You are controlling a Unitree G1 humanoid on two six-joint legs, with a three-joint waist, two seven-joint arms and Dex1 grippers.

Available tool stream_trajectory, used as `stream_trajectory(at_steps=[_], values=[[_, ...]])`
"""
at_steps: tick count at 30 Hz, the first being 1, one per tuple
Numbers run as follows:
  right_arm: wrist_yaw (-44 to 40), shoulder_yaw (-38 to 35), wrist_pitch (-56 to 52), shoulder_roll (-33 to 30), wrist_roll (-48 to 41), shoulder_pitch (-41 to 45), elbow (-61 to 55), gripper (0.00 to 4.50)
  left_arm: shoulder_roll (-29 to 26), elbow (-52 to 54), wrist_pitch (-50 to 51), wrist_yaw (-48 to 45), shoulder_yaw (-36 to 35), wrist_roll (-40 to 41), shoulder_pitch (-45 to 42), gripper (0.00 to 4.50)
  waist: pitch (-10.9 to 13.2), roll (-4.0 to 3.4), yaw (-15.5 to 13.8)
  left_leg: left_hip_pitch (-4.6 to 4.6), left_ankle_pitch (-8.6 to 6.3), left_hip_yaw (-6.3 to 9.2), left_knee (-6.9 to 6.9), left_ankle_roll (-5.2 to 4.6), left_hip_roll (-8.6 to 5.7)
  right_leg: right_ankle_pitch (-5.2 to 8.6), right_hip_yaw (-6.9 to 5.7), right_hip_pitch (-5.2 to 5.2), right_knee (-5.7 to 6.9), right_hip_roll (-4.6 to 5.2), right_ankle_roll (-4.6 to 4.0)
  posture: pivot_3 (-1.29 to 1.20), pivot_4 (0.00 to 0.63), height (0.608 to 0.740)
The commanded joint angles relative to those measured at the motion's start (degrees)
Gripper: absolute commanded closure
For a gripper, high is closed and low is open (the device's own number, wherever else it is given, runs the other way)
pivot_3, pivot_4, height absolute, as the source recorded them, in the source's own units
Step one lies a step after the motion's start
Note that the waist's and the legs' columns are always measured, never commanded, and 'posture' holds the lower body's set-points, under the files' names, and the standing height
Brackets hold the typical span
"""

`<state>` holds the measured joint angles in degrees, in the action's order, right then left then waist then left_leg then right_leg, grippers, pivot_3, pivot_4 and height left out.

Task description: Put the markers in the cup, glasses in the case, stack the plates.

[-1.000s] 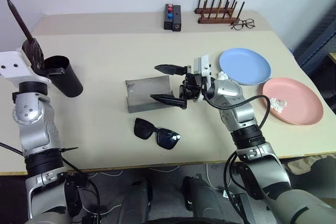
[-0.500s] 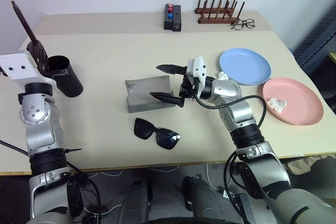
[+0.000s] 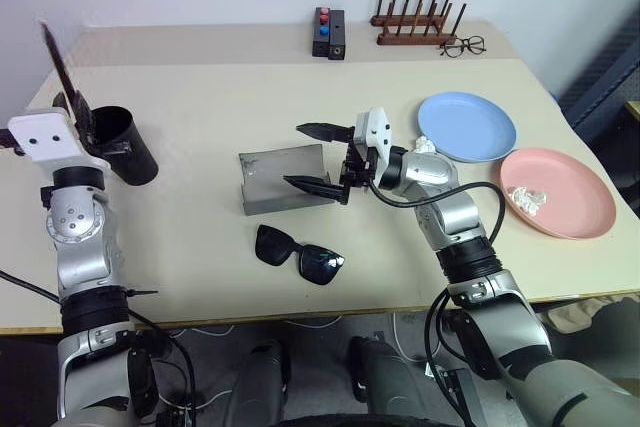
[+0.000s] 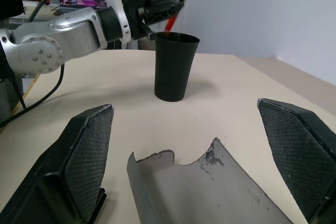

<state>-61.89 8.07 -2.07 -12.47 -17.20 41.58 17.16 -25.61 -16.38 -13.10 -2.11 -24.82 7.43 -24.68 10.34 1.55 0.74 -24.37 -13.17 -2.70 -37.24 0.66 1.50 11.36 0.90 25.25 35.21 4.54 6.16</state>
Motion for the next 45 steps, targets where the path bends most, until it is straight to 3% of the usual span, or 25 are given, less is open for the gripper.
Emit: stream_trajectory(at_steps=[1, 4, 11, 15, 19, 22, 28, 37, 45], values=[[0.01, -1.14, 0.22, -0.14, -1.26, 1.54, -2.13, 0.00, 0.06, 0.46, -2.14, -0.09, 0.35, 0.14, -0.18, 1.70, 0.00, 0.00, 0.00, 0.00, 0.00, 0.00, 0.00, 0.00, 0.00, 0.00, 0.00, 0.00, 0.00, 0.00, 0.00, 0.00, 0.150, 0.740], [0.15, -1.34, 0.21, -0.37, -1.18, 1.48, -2.04, 0.00, 0.52, 1.94, -2.29, -1.51, 0.33, 1.97, 0.40, 0.19, 0.00, 0.00, 0.01, 0.00, 0.00, 0.00, 0.00, 0.00, 0.00, 0.00, 0.00, 0.00, 0.00, 0.00, 0.00, 0.00, 0.150, 0.740], [0.67, -2.13, 0.12, -1.21, -1.14, 1.36, -1.83, 0.00, 0.53, 9.44, 2.96, -6.14, 0.71, 8.94, 0.16, 0.19, 0.00, 0.00, -0.01, 0.00, 0.00, 0.00, 0.00, 0.00, 0.01, 0.00, 0.00, 0.00, 0.00, 0.01, 0.00, 0.00, 0.150, 0.740], [0.51, -2.73, -1.10, -3.97, -1.08, 0.25, -3.64, 0.00, -2.30, 17.06, 17.70, -21.39, 5.94, 22.11, -0.48, 0.19, 0.00, 0.00, -0.16, -0.02, 0.00, 0.00, -0.02, 0.00, 0.01, 0.00, 0.00, -0.01, 0.00, 0.01, 0.00, 0.00, 0.150, 0.740], [-0.73, -2.42, -2.48, -7.05, -1.10, -1.72, -6.10, 0.00, -8.64, 17.79, 25.78, -36.46, 11.19, 25.15, 1.89, 0.19, 0.00, -0.02, 0.18, -0.01, 0.00, 0.00, 0.00, 0.00, 0.00, 0.01, 0.02, -0.01, -0.02, -0.01, -0.02, 0.00, 0.150, 0.740], [0.18, -3.13, -3.36, -8.86, -0.95, -3.46, -8.39, 0.00, -13.62, 13.96, 27.22, -46.99, 15.46, 23.80, -1.20, 0.19, 0.01, -0.05, 0.37, 0.07, 0.00, -0.01, 0.09, 0.00, 0.03, 0.04, 0.01, 0.00, -0.02, -0.08, -0.05, 0.00, 0.150, 0.740], [3.62, -4.46, -4.22, -10.18, -0.79, -5.98, -12.24, 0.00, -19.18, 4.73, 24.62, -53.63, 27.51, 8.78, -9.47, 0.19, 0.02, -0.05, 0.08, 0.04, 0.00, -0.02, 0.07, 0.00, 0.06, 0.13, 0.05, 0.02, -0.05, -0.14, -0.20, 0.00, 0.150, 0.740], [8.23, -5.54, -4.62, -10.96, -0.24, -9.76, -16.65, 0.00, -20.52, -5.14, 19.45, -71.31, 36.85, 1.28, -18.82, 0.19, 0.03, -0.04, 0.03, -0.03, 0.00, -0.02, 0.05, -0.01, 0.05, 0.15, 0.05, 0.04, -0.08, -0.14, -0.23, 0.00, 0.150, 0.740], [10.82, -5.56, -4.90, -11.67, -0.23, -11.32, -18.77, 0.00, -19.46, -6.20, 17.37, -79.56, 38.06, 0.47, -21.21, 0.19, 0.03, -0.04, 0.03, -0.04, 0.00, -0.01, 0.05, -0.02, 0.06, 0.16, 0.06, 0.06, -0.07, -0.14, -0.23, 0.00, 0.150, 0.740]])
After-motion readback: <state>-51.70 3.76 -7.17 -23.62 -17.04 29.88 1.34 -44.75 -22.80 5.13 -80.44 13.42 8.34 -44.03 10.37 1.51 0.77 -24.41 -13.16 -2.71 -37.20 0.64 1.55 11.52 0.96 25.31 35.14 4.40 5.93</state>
